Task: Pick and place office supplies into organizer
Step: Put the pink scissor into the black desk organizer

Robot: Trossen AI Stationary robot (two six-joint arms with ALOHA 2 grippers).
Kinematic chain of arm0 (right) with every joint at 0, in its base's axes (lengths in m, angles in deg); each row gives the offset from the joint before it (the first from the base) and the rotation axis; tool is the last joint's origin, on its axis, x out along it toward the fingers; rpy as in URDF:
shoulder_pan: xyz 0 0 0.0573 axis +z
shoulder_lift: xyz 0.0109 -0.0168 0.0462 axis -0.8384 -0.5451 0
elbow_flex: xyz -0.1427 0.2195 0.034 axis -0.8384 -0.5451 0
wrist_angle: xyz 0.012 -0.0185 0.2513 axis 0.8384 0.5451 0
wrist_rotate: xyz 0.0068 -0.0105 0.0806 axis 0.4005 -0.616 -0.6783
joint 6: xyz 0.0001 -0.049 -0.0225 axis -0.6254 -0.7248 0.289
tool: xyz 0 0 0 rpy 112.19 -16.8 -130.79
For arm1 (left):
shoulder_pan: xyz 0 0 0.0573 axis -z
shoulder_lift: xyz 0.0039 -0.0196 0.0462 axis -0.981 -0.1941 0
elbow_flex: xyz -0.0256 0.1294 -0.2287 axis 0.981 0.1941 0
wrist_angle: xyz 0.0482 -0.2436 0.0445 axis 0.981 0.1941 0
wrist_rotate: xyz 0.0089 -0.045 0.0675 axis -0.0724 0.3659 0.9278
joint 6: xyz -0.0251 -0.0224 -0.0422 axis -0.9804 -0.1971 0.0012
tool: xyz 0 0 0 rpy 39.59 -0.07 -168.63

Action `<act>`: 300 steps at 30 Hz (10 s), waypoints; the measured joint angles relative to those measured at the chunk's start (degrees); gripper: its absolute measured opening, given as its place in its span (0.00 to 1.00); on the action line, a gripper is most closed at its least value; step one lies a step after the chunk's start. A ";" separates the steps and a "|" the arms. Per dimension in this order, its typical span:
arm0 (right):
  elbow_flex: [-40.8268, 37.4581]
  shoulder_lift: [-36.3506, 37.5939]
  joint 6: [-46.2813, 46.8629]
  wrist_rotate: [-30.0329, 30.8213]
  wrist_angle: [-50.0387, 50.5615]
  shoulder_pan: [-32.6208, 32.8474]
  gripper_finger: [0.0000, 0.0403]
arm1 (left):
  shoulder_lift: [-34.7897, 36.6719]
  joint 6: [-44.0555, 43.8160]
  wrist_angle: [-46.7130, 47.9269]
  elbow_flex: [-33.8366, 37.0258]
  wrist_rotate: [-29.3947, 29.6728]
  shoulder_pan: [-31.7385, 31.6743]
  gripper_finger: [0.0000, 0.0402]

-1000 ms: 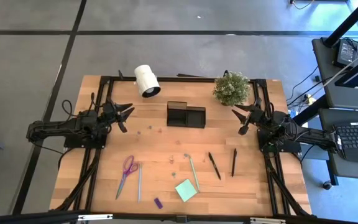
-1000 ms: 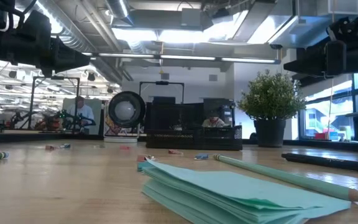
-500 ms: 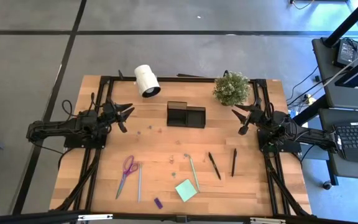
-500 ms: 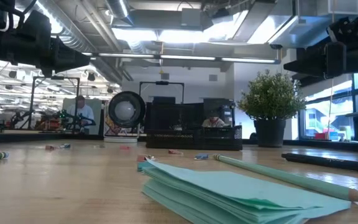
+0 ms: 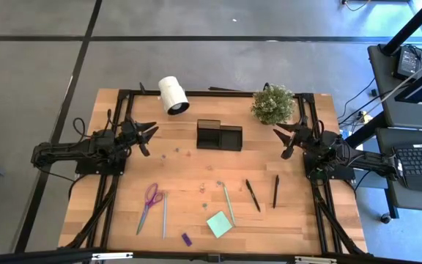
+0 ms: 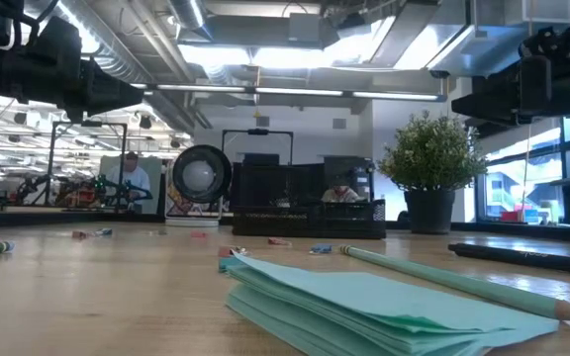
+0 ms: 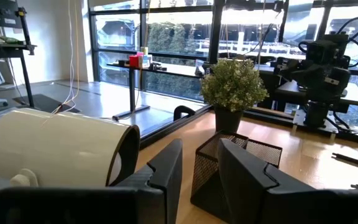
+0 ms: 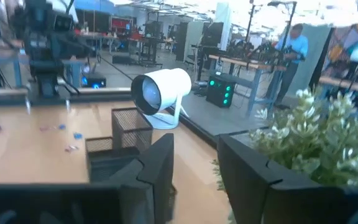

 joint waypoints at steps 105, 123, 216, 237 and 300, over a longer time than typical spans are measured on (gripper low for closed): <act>0.00 -0.02 -0.53 0.04 -0.11 -0.44 0.32 | -93.00 -79.99 78.16 -70.55 -30.86 27.43 0.35; 0.00 -0.02 -0.93 0.07 -0.48 -0.44 0.32 | -89.61 -92.85 57.10 -56.14 -33.86 32.39 0.35; 0.00 0.00 -2.24 0.02 -0.18 -0.44 0.32 | -70.40 -35.10 14.45 -52.83 7.53 11.05 0.18; 0.00 -0.02 -2.30 0.03 -0.13 -0.44 0.32 | -81.21 -15.51 -11.93 -52.92 0.98 -6.98 0.18; 0.00 -0.01 -2.00 0.03 -0.04 -0.45 0.32 | -93.46 -6.88 -2.66 -52.94 -13.49 -9.11 0.21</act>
